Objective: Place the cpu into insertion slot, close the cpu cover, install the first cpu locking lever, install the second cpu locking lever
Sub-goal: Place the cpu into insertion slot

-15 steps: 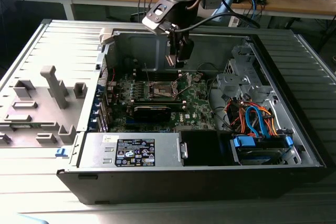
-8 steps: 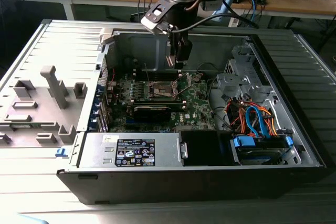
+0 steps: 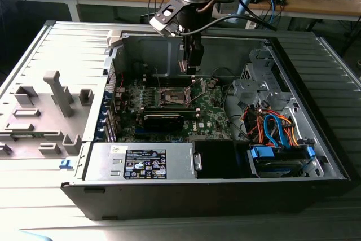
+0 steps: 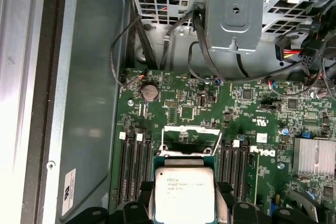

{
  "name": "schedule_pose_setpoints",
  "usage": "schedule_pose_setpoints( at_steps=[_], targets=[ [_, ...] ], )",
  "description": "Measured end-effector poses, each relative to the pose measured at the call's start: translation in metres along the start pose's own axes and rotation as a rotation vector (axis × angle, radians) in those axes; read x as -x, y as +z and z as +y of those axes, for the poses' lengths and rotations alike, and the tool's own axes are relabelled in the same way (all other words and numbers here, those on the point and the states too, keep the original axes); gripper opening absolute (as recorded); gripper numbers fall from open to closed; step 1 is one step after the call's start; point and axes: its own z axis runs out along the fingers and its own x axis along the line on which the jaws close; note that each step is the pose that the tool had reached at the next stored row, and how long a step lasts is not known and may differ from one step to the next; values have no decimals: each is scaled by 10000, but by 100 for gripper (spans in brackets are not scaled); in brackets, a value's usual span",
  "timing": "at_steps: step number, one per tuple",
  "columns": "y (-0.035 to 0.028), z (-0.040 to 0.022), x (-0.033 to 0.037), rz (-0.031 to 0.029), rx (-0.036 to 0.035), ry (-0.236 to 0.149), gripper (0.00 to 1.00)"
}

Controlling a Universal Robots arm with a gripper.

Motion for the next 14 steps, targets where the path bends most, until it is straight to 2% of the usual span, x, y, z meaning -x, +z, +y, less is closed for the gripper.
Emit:
schedule_pose_setpoints(
  at_steps=[4,7,14],
  targets=[
    [0,0,0,0,0,1,55],
    [7,-48,-4,0,-1,2,55],
    [10,-65,-5,0,0,1,55]
  ],
)
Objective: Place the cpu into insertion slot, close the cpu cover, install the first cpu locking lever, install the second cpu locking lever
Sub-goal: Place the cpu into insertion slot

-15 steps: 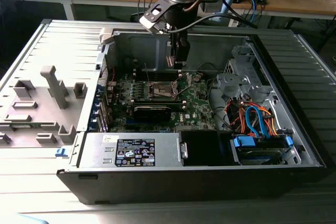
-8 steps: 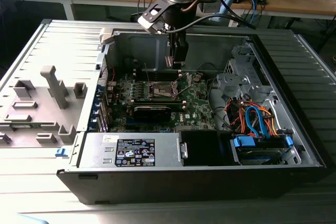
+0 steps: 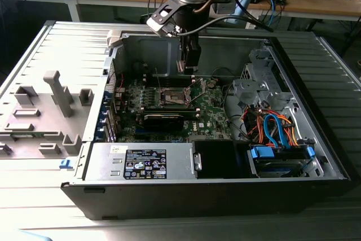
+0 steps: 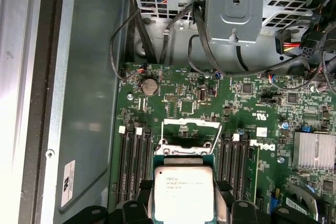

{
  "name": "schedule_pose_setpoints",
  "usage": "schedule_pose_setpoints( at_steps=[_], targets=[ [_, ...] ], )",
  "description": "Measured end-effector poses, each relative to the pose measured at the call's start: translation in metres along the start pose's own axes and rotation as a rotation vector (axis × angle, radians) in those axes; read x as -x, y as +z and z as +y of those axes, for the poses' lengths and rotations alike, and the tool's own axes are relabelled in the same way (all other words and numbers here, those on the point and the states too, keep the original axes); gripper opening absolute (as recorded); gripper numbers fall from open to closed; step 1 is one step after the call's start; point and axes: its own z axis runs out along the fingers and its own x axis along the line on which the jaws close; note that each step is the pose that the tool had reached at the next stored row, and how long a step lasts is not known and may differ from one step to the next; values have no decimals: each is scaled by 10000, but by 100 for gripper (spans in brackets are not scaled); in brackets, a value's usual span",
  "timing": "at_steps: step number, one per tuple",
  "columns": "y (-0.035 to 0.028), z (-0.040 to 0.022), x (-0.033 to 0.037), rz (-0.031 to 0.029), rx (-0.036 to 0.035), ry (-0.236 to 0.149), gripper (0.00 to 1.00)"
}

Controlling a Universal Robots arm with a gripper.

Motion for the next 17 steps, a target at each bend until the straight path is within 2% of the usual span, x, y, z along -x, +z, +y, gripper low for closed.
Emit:
schedule_pose_setpoints(
  at_steps=[17],
  targets=[
    [10,-52,-4,0,0,0,55]
  ],
)
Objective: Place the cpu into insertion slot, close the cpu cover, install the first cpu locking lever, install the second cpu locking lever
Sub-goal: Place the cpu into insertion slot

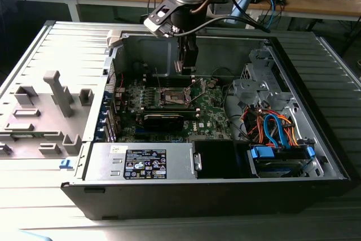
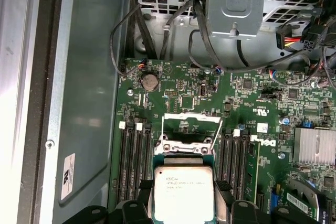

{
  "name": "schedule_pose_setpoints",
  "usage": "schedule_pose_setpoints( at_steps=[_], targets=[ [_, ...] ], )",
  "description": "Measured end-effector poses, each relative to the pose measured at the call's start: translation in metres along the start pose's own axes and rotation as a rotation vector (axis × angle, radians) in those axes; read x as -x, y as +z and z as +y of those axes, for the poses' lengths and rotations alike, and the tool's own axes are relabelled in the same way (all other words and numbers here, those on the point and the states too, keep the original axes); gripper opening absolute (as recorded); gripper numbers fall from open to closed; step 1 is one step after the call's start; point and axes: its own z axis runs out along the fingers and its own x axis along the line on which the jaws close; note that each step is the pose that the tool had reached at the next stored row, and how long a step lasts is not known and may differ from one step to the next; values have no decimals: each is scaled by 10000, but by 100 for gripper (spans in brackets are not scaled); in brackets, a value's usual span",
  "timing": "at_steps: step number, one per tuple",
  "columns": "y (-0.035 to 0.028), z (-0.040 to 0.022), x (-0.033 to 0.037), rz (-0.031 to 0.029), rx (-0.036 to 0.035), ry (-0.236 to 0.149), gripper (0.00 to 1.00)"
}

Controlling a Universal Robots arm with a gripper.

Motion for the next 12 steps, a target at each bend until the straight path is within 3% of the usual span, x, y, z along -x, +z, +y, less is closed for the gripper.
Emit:
schedule_pose_setpoints(
  at_steps=[12],
  targets=[
    [7,-23,-2,0,-1,0,55]
  ],
)
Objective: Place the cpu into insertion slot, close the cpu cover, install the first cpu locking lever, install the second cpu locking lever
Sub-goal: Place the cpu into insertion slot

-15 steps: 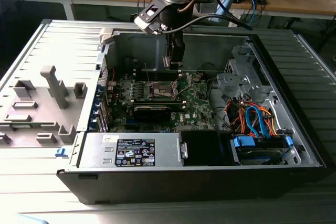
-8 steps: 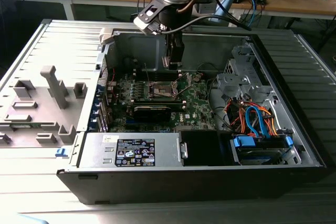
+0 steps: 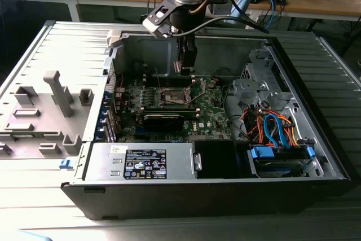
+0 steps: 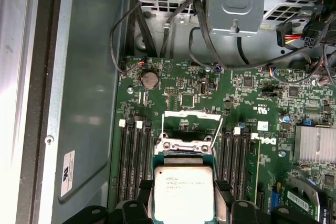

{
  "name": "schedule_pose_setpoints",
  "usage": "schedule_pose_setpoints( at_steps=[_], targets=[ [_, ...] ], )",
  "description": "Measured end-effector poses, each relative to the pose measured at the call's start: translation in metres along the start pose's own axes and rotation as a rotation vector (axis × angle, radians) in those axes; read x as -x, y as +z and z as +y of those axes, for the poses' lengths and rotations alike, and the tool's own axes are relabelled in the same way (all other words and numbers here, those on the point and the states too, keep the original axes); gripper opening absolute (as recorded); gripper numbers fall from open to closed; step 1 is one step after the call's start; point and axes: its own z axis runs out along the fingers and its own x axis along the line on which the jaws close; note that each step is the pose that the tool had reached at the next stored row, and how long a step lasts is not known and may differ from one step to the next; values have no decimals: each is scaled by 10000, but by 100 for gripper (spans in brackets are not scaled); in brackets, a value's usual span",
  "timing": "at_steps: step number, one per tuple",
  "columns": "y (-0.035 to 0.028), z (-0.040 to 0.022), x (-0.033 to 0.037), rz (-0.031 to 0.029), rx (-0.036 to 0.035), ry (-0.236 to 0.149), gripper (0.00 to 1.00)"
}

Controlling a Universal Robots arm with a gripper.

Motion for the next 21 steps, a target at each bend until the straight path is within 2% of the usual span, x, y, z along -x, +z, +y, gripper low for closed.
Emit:
schedule_pose_setpoints(
  at_steps=[21],
  targets=[
    [9,-36,-3,0,0,0,55]
  ],
)
